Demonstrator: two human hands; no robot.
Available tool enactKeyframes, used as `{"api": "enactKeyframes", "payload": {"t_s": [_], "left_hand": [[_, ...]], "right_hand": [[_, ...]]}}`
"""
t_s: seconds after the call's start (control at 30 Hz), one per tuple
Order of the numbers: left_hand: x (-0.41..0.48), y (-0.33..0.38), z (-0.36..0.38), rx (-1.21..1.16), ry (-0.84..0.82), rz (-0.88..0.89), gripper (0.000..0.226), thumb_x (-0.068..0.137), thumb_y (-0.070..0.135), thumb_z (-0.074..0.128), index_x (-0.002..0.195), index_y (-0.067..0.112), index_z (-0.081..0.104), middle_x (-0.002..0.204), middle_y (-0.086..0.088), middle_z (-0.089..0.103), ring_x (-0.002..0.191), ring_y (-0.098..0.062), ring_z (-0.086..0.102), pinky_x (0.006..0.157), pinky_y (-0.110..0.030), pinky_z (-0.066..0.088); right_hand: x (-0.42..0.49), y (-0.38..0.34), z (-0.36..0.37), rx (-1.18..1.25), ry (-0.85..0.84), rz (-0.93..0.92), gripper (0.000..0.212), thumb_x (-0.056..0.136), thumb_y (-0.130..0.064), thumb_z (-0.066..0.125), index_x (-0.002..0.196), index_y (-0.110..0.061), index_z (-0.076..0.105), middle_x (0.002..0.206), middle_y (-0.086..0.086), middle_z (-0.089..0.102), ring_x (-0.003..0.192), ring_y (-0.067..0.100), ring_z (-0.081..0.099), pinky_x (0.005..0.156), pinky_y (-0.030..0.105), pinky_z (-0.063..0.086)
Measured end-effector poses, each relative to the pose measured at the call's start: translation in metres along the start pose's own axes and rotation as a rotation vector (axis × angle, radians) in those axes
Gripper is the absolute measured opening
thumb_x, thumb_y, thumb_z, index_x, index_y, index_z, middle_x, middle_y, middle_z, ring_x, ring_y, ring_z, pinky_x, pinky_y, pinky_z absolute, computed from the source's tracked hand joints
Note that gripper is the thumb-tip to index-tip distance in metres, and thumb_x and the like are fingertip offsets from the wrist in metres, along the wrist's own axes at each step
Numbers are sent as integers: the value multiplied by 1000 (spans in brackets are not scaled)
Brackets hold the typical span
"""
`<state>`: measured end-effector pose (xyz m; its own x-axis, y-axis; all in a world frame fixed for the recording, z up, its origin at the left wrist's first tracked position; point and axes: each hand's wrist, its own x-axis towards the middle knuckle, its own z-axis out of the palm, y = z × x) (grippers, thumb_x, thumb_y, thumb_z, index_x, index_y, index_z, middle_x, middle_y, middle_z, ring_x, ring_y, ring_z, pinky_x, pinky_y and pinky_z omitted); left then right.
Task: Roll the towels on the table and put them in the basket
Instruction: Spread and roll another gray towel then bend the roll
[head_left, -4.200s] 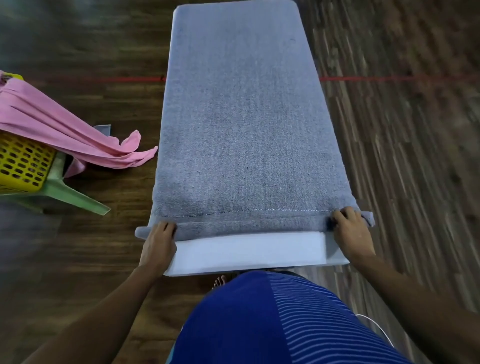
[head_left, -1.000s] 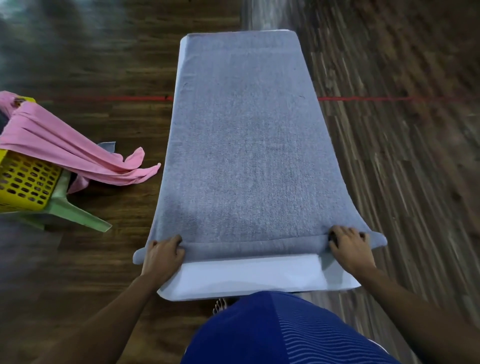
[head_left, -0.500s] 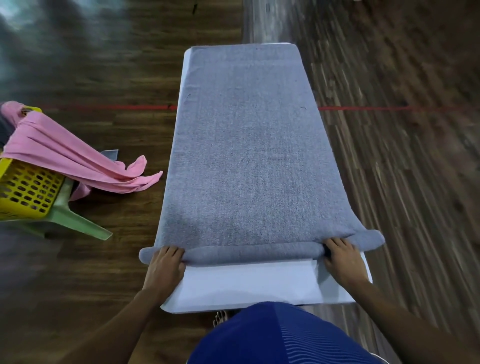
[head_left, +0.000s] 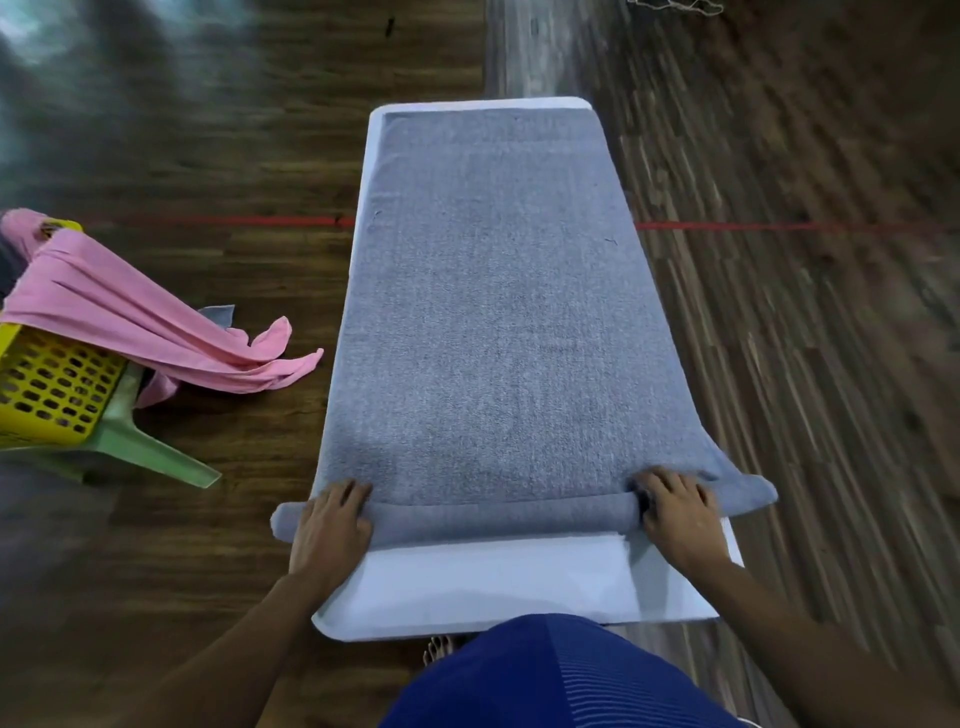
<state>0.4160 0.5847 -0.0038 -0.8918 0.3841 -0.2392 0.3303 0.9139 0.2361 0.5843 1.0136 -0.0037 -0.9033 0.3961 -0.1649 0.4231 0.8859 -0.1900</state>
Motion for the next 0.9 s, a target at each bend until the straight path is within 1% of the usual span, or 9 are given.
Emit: {"api": "enactKeyframes", "payload": {"t_s": [0.07, 0.17, 0.3, 0.4, 0.53, 0.63, 0.7, 0.8, 0.9], "left_hand": [[0, 1, 3, 5, -101, -43, 57, 90, 29, 42, 146, 19, 39, 152, -8, 37, 140, -27, 32, 114, -45, 27], [1, 2, 4, 28, -136, -49, 59, 93, 30, 38, 150, 22, 31, 158, -5, 27, 145, -25, 24, 117, -44, 23], [2, 2, -4, 21, -127, -39, 65, 85, 37, 28, 148, 22, 37, 155, -6, 32, 141, -25, 31, 115, -43, 25], [2, 2, -8, 23, -87, 5, 62, 84, 38, 34, 142, 19, 47, 148, -7, 43, 134, -27, 41, 112, -44, 31], [-8, -9, -4, 94, -106, 183, 59, 74, 42, 42, 125, 20, 59, 127, -1, 57, 114, -23, 55, 101, -43, 43], [-16, -13, -4, 67, -83, 216, 50, 76, 34, 42, 119, 16, 61, 120, -5, 56, 107, -26, 57, 91, -43, 50], [-17, -14, -6, 46, -30, 221, 50, 79, 31, 42, 124, 14, 58, 123, -9, 54, 110, -28, 53, 90, -45, 51], [-21, -13, -8, 114, 48, 263, 54, 77, 32, 43, 127, 13, 51, 122, -12, 52, 109, -29, 50, 89, -46, 50], [-25, -11, -6, 174, 107, 267, 43, 78, 27, 46, 118, 12, 49, 116, -12, 51, 101, -29, 51, 83, -45, 51]], "right_hand": [[0, -3, 5, 19, -60, 1, 46, 79, -23, 38, 117, -21, 63, 128, 5, 60, 116, 29, 57, 99, 50, 37], [2, -7, 3, 29, -93, 28, 41, 87, -17, 43, 123, -21, 61, 137, 5, 55, 124, 28, 53, 104, 49, 33], [4, -6, 0, 72, -106, 36, 40, 89, -10, 55, 127, -21, 60, 140, 6, 52, 127, 28, 50, 107, 47, 30], [3, -7, -2, 83, -121, 36, 41, 88, -12, 56, 128, -20, 59, 140, 7, 51, 129, 29, 48, 109, 48, 29], [1, -2, 0, 19, -180, -22, 53, 77, -17, 66, 129, -23, 56, 139, 6, 49, 129, 30, 46, 107, 52, 31], [-6, 3, 1, 70, -91, -52, 51, 69, -6, 71, 117, -19, 58, 119, 7, 55, 108, 34, 54, 93, 51, 42], [-13, 4, 0, 34, -1, -47, 52, 67, -1, 70, 114, -16, 55, 113, 9, 54, 99, 34, 52, 89, 50, 43], [-23, 10, 5, -102, 81, -41, 64, 62, 0, 73, 122, -13, 54, 119, 13, 53, 108, 35, 49, 96, 52, 38], [-28, 13, 7, -143, 108, -5, 67, 63, -1, 71, 126, -12, 54, 126, 18, 50, 110, 40, 47, 95, 53, 35]]}}
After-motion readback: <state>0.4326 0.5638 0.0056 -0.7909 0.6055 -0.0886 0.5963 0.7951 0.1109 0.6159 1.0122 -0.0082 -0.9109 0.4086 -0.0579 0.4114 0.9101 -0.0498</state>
